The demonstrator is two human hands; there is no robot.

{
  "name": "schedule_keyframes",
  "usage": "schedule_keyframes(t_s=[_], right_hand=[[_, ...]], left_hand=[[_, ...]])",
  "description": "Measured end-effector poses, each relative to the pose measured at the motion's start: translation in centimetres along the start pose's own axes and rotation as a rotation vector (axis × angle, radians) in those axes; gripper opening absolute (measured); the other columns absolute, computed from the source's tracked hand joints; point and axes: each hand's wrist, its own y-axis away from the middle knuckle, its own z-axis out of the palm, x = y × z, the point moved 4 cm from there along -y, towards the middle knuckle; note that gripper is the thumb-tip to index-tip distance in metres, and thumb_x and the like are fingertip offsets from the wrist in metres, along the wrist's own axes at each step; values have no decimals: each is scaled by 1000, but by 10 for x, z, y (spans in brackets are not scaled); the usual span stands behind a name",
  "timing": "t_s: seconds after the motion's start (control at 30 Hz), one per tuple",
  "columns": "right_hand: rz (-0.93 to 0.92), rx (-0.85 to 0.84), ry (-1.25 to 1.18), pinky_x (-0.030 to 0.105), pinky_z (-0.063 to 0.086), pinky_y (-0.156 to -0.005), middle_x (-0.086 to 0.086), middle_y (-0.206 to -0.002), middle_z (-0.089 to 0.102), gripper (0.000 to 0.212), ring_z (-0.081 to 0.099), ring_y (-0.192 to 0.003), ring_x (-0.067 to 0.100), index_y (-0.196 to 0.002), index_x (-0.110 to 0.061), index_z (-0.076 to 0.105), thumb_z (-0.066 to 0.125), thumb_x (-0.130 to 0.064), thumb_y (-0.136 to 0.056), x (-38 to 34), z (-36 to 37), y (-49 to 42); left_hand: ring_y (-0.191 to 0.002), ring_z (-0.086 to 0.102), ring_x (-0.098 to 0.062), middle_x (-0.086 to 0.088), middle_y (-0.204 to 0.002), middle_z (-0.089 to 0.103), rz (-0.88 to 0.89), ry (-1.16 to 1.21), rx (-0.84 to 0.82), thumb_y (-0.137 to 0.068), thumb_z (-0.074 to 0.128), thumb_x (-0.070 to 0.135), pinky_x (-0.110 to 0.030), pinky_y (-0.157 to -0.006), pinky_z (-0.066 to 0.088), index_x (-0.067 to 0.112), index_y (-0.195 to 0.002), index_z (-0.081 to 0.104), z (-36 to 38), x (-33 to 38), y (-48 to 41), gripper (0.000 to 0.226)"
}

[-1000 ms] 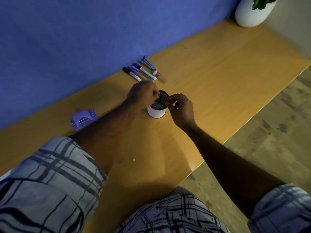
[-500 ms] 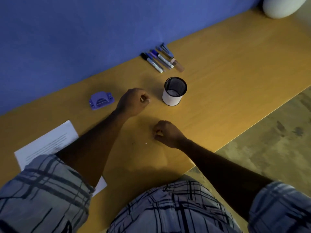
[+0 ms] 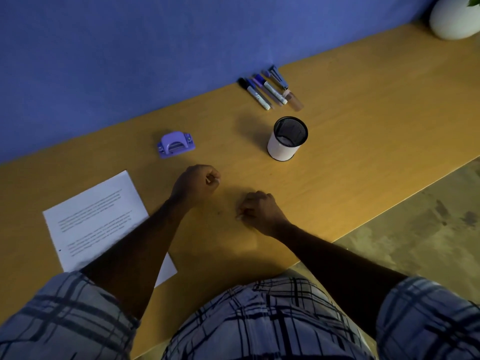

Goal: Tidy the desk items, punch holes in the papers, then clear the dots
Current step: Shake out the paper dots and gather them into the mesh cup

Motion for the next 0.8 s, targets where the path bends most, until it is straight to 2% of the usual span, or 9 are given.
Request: schedule_keyframes(t_s=[0.07, 0.2, 0.4, 0.57, 0.63, 0.8], right_hand=[[4, 13, 9, 40, 42, -90, -4, -111, 65, 18, 55, -105, 21, -97, -21, 73, 70, -33, -84, 0, 3, 3], [20, 36, 36, 40, 38, -90, -6, -105, 63, 12, 52, -102, 19, -94, -22, 70, 65, -30, -88, -2, 9, 4], [69, 4, 160, 38, 28, -90, -4, -107, 57, 19, 45, -103, 18, -96, -21, 64, 52, -35, -96, 3, 14, 2], [261, 149, 5, 41, 35, -85, 3, -100, 57, 20, 48, -95, 22, -95, -14, 61, 51, -30, -98, 21, -14, 3], [249, 204, -44, 42, 38, -84, 5, -99, 59, 17, 50, -94, 24, -96, -12, 62, 53, -25, -97, 21, -30, 2], [182, 447, -175, 41, 43, -71, 1, -82, 58, 18, 52, -78, 21, -79, -15, 59, 58, -23, -94, 18, -94, -8]], left_hand=[[-72, 58, 2, 10, -90, 71, -9, 8, -5, -82, 69, 26, -19, -63, 43, 23, -97, 73, 1, -5, 6, 15], [-80, 63, -6, 6, -94, 73, 1, 29, -22, -84, 68, 25, -25, -71, 51, 21, -99, 73, 4, -11, 17, 17], [-83, 65, -10, 1, -96, 74, 23, 19, -41, -84, 69, 23, -30, -76, 54, 18, -100, 73, 5, -12, 22, 17], [-82, 64, -10, 3, -94, 73, 19, -2, -48, -84, 68, 25, -29, -75, 53, 20, -99, 73, 3, -8, 24, 16], [-83, 65, -11, 2, -94, 73, 14, -1, -60, -85, 68, 25, -29, -75, 54, 20, -100, 73, 4, -4, 24, 17], [-84, 66, -12, 2, -95, 73, 20, 2, -73, -85, 69, 27, -30, -76, 54, 18, -102, 73, 9, 8, 20, 19]])
